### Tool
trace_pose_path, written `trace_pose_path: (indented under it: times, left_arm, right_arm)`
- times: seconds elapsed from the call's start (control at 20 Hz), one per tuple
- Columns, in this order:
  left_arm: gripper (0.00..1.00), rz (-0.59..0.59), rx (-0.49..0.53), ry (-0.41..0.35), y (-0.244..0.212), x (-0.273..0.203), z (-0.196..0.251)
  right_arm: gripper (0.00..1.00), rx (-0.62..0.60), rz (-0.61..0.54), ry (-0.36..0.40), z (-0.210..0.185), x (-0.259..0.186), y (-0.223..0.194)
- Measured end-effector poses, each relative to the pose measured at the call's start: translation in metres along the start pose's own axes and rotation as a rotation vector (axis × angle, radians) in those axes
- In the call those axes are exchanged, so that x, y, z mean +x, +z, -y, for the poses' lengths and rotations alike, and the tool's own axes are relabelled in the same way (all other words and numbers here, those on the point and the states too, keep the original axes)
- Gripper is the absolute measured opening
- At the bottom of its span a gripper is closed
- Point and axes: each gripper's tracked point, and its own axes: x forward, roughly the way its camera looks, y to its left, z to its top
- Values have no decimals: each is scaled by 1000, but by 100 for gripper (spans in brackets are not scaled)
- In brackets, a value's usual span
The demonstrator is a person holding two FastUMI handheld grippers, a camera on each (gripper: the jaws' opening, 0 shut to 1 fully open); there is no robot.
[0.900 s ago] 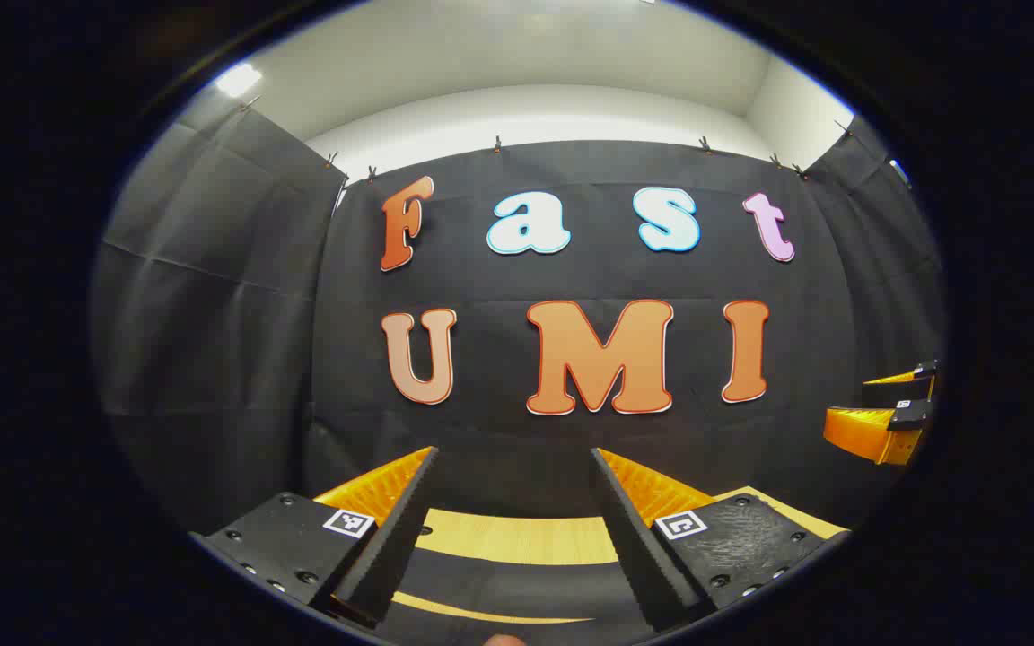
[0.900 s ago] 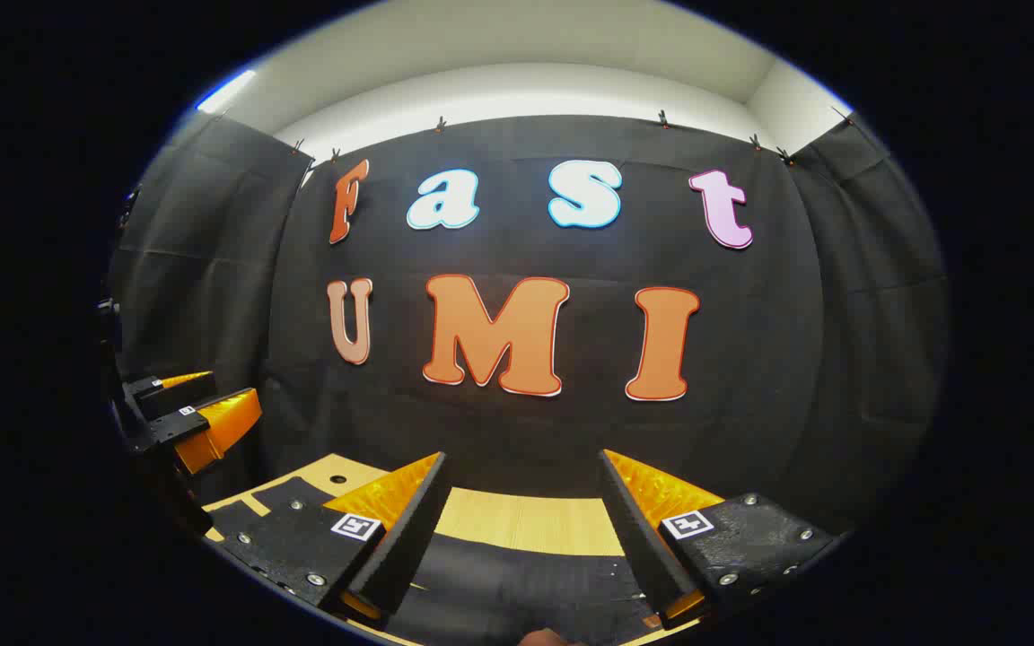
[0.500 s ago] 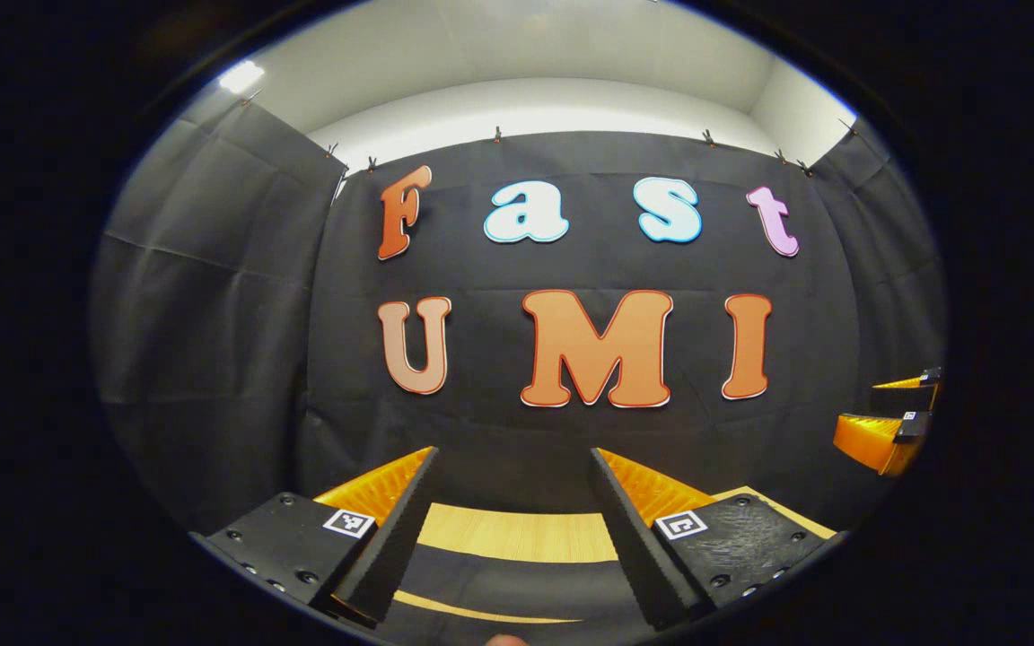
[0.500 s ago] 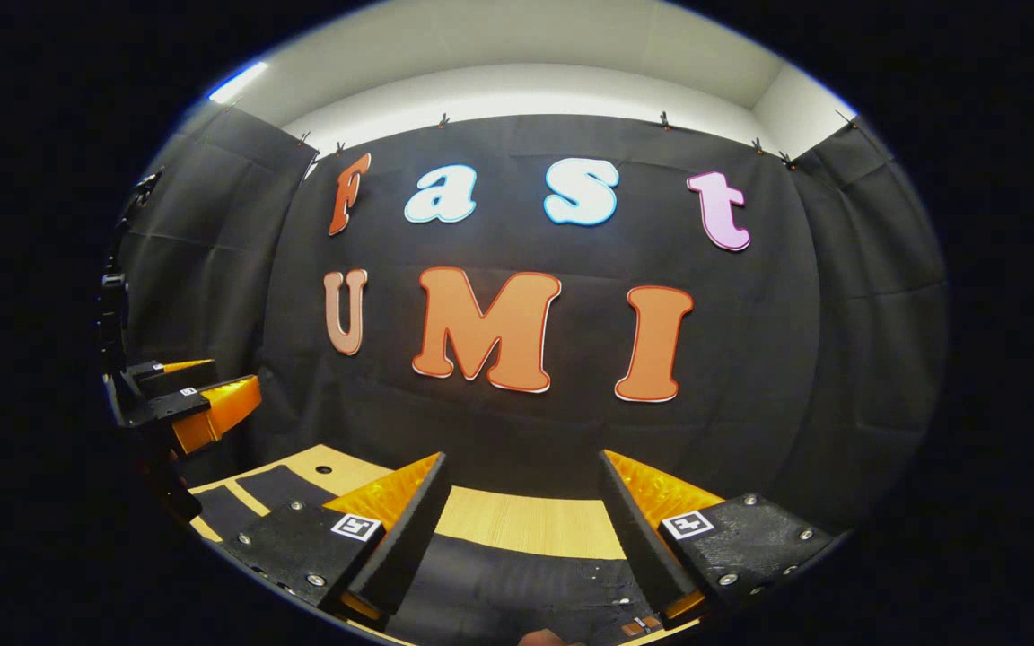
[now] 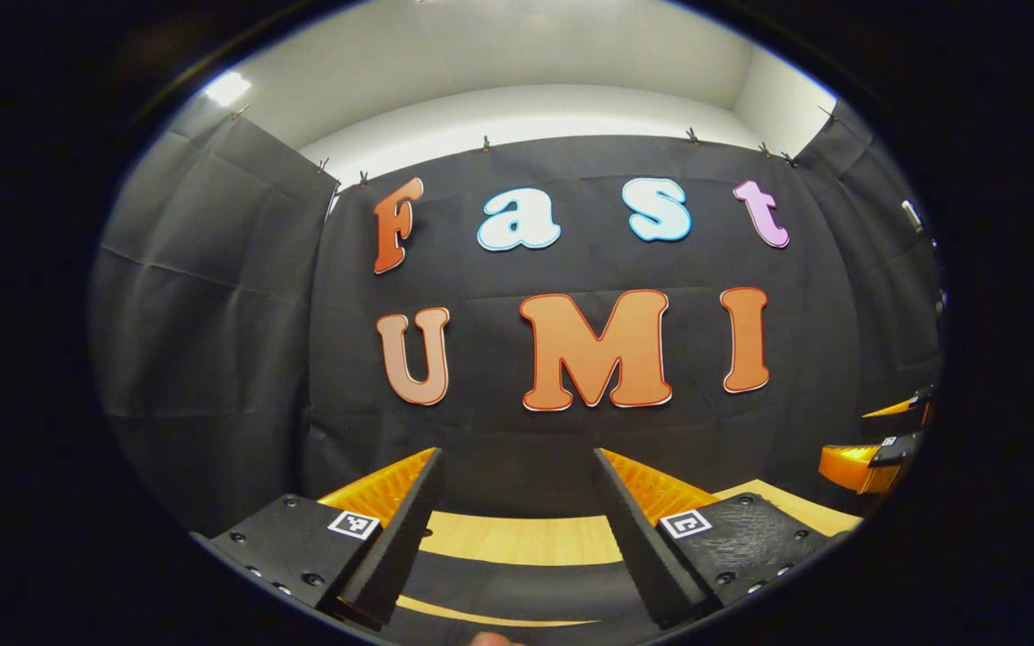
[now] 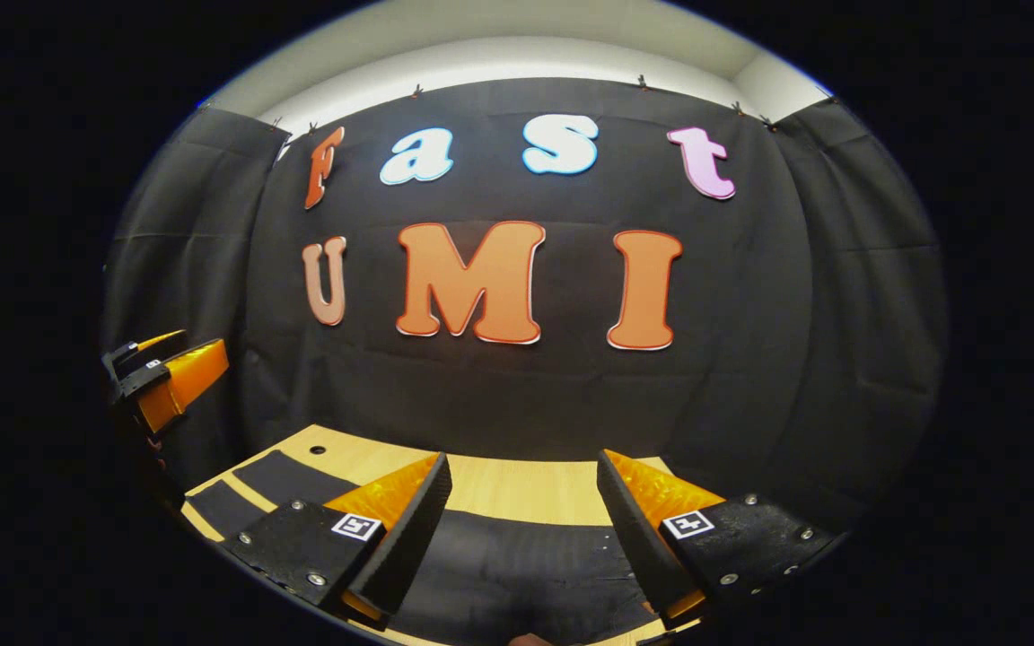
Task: Grasp the waist and the cuffs of the jeans and fold them to make the two legs overlap; first hold the waist and fold one-third of the jeans toward the cuffs, then hold the cuffs and fold the remaining one-third in the same direction to finish folding.
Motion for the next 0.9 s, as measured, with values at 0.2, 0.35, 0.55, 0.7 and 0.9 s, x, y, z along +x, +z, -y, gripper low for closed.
trace_pose_path:
  times: [0.2, 0.35, 0.55, 0.7, 0.9]
  left_arm:
    - [99, -42, 28, 23, -21, 17, -48]
    - [100, -114, 17, 61, -47, 22, -83]
    - [100, -245, 3, 177, -89, 26, -138]
    - [98, -354, -24, 254, -123, 17, -173]
    - [98, -503, -26, 320, -169, 3, -214]
  right_arm:
    - [98, -7, -20, -105, 9, 3, -10]
    - [98, 14, -73, -129, 10, 6, -25]
    - [98, -11, -144, -174, 21, 8, -45]
    - [98, 8, -237, -174, 26, 5, -70]
    - [98, 52, -346, -194, 34, 5, -105]
